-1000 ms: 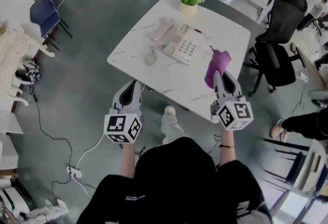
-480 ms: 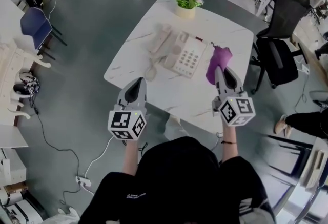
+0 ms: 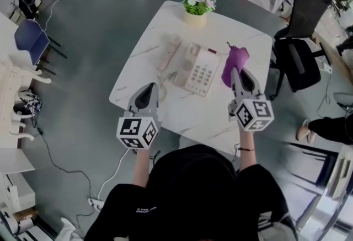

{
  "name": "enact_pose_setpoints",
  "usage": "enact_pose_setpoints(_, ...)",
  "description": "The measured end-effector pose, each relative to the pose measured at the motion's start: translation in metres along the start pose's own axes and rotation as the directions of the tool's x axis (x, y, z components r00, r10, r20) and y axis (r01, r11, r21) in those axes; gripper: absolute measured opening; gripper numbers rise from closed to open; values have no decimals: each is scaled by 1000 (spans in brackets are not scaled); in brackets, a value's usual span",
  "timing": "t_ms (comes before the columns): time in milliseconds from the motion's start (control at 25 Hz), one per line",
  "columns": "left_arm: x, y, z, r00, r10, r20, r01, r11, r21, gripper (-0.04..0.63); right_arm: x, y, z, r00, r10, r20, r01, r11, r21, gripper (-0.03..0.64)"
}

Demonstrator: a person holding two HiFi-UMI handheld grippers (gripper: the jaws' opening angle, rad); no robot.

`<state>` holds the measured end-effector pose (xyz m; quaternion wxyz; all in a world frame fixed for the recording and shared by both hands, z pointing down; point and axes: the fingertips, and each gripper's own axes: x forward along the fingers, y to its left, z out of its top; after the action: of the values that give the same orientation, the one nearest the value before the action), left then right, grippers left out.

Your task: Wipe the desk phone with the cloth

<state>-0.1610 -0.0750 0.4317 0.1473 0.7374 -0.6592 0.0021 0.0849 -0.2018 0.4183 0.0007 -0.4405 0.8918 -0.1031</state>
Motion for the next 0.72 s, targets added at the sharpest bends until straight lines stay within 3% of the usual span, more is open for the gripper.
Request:
enact_pose_setpoints(480, 51, 4, -8, 993, -92, -71, 91, 996, -17, -2, 32, -28, -14, 992, -105, -66, 102, 994, -47, 29)
enact_pose_setpoints(720, 75, 3, -19, 978, -160, -130, 155, 987, -52, -2, 50, -38, -24, 983, -149, -111, 137, 984, -112, 32)
